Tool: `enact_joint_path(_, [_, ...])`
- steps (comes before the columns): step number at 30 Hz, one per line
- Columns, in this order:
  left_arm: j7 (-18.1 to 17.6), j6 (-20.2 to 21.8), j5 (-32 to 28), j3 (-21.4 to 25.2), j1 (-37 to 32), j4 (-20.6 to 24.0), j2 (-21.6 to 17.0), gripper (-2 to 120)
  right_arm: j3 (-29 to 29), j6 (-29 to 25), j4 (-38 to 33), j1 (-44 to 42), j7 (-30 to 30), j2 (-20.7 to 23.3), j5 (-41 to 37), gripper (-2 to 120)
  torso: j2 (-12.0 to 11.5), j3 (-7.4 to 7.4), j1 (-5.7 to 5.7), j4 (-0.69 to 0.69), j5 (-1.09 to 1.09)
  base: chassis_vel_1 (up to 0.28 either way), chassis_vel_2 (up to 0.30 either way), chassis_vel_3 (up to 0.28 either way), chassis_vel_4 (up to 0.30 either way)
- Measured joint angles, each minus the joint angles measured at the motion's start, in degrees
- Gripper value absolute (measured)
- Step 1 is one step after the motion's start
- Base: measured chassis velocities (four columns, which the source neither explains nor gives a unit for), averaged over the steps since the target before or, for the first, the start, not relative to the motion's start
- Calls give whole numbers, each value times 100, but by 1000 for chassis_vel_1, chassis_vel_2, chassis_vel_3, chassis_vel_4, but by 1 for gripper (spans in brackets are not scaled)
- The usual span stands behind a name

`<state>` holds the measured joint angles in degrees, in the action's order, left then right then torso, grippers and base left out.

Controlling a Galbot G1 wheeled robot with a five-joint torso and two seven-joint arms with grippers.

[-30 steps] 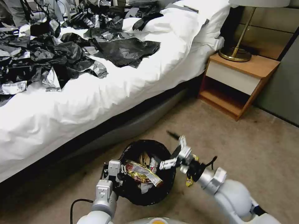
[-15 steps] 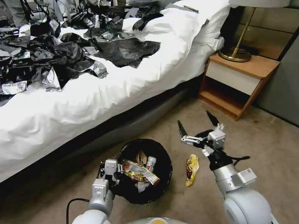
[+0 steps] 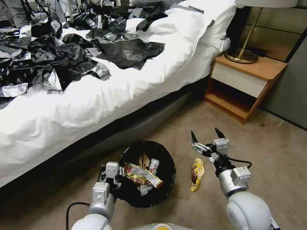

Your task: Pick up the trash bin, then pick up the garbage from the floor and place it into the trash bin.

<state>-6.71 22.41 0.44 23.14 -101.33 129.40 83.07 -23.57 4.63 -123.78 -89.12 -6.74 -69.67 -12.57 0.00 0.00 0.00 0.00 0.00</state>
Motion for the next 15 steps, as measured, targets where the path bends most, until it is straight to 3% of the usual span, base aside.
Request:
enact_joint_path(10, [-6, 32, -12, 25, 45, -48, 23, 1, 446, 726, 1298, 517, 95, 207, -814, 100, 0, 0, 0, -1, 1, 0, 0, 0, 0])
enact_joint_path(15, [-18, 66, -47, 37, 101, -96, 17, 1, 907, 1281, 2396, 902, 159, 357, -1419, 100, 0, 0, 0, 1, -1, 0, 0, 0, 0])
